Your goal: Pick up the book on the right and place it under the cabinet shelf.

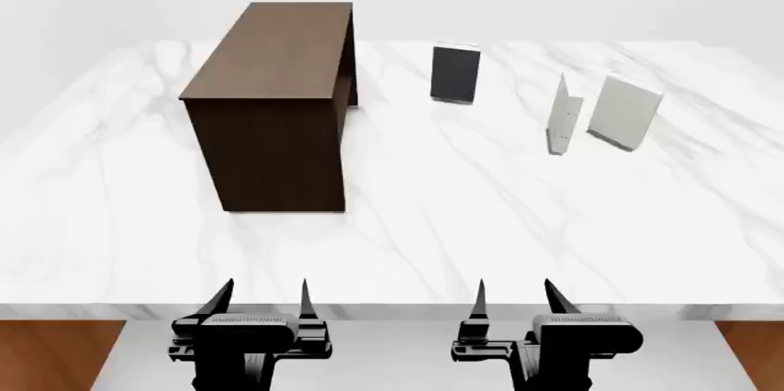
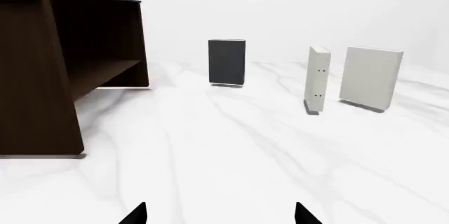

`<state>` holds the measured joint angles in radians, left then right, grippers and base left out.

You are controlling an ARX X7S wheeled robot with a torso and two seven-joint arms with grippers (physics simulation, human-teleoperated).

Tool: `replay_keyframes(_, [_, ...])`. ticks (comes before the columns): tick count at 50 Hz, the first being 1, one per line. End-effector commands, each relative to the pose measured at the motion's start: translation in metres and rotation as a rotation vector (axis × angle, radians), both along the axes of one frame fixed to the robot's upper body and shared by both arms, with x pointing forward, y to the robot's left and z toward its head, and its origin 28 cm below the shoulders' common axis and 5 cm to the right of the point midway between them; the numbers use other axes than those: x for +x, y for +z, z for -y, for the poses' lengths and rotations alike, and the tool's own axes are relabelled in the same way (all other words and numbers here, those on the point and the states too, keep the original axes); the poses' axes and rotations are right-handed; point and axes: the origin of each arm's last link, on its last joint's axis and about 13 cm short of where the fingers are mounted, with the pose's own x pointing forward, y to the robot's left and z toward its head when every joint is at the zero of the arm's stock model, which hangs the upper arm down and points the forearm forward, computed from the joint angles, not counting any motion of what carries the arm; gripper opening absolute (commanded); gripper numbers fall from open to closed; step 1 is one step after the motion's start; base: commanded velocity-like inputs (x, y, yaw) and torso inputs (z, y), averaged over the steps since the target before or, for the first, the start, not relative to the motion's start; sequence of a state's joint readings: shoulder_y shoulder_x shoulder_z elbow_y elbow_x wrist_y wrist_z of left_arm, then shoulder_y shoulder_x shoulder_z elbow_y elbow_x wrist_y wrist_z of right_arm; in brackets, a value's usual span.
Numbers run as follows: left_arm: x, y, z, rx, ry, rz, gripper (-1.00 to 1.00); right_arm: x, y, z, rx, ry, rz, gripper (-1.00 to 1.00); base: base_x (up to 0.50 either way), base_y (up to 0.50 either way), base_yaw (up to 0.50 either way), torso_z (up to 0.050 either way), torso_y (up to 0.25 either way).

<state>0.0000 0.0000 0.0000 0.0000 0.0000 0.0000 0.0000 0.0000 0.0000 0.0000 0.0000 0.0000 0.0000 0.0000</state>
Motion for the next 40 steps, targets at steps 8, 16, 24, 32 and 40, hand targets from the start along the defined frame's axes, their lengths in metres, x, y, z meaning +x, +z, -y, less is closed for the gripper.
replay_keyframes(8, [0.019,0.056,-0.006,0.004,-0.043,0.043,1.00,0.016,0.069,0.002,-0.054,0.051,0.034,1.00,0.00,0.00,0.00,0.000,0.000])
replay_keyframes(16, [0.036,0.112,-0.010,0.031,-0.055,0.120,1.00,0.035,0.124,0.007,-0.090,0.058,0.118,1.00,0.00,0.00,0.00,0.000,0.000])
replay_keyframes(24, [0.052,0.152,-0.014,0.045,-0.065,0.166,1.00,0.053,0.174,0.016,-0.108,0.039,0.191,1.00,0.00,0.00,0.00,0.000,0.000])
replay_keyframes(32, [0.061,0.180,-0.015,0.057,-0.073,0.210,1.00,0.062,0.209,0.023,-0.127,0.012,0.247,1.00,0.00,0.00,0.00,0.000,0.000])
replay_keyframes(40, [0.066,0.196,-0.016,0.061,-0.071,0.231,1.00,0.067,0.221,0.025,-0.140,0.009,0.269,1.00,0.00,-0.04,0.00,0.000,0.000])
